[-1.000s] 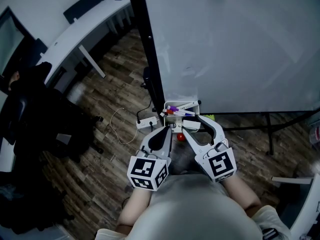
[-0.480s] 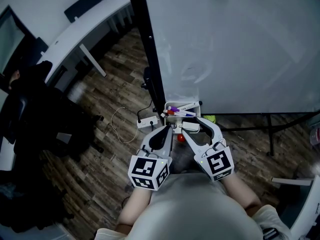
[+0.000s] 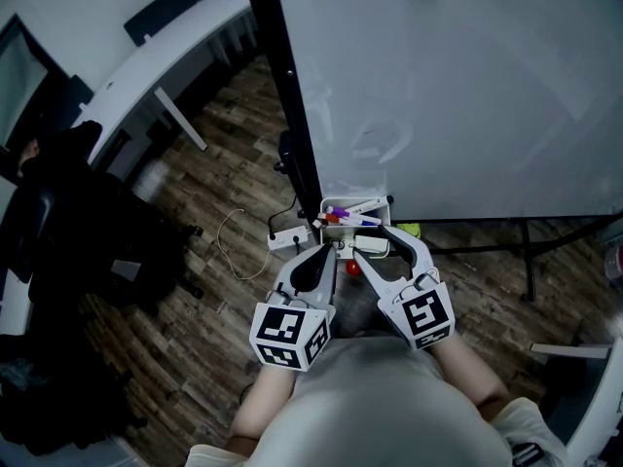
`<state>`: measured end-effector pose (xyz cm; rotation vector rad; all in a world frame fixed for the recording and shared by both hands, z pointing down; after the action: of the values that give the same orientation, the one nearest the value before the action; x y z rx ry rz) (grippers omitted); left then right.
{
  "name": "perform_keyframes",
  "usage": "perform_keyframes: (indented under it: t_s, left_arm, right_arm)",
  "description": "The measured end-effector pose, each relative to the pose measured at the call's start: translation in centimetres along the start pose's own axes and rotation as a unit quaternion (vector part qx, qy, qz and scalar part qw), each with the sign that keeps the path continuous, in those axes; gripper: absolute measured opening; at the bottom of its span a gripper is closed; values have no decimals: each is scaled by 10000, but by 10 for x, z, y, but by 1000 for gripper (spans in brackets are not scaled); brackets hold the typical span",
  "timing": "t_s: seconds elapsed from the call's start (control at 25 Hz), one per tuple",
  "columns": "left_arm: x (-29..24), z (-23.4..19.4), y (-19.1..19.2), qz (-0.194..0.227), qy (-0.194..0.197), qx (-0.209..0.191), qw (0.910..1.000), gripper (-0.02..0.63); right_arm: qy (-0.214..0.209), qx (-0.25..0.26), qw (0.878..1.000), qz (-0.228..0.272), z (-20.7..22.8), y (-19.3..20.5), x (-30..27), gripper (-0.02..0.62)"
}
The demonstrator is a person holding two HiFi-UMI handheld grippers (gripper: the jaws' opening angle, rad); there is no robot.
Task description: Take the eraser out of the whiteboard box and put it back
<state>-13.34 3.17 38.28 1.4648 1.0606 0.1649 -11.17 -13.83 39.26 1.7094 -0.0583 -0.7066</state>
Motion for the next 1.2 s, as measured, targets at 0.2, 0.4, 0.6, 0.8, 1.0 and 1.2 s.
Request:
perform_keyframes:
  t_s: [0.2,0.4,0.6,0.8,1.0,1.2]
  left_arm:
    - [0,0,1,-11,32,-2,10000,5]
    - [-1,1,3,-43,47,15,10000,4]
    - [3,2,3,-35,68,2,10000,5]
    - [6,5,5,-31,117,-27,9999,5]
    - [9,9,6,-31,178,-65,9998,4]
    - [13,12,7,-24,224,-109,9997,3]
  right_arm:
    - [71,-23,10000,3,0,0,2,239]
    - [97,-47,9999,33,-2,0,5,244]
    - [156,-78,9998,94,-5,-3,12,244]
    - [248,4,9994,228,-8,-5,20,239]
    - [311,-227,9990,223,-15,-5,29,229]
    - [394,-232,9985,306,-22,-5,37,210]
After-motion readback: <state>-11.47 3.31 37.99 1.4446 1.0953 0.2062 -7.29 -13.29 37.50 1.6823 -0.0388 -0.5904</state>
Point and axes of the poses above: the fingertips, and each gripper's own axes: x backward along the fingers, z to its right, y out of its underside, the point moved 10 cm from there along x, backward along the fingers, and after that the axes turned 13 degrees about -z, right-handed, at the moved point
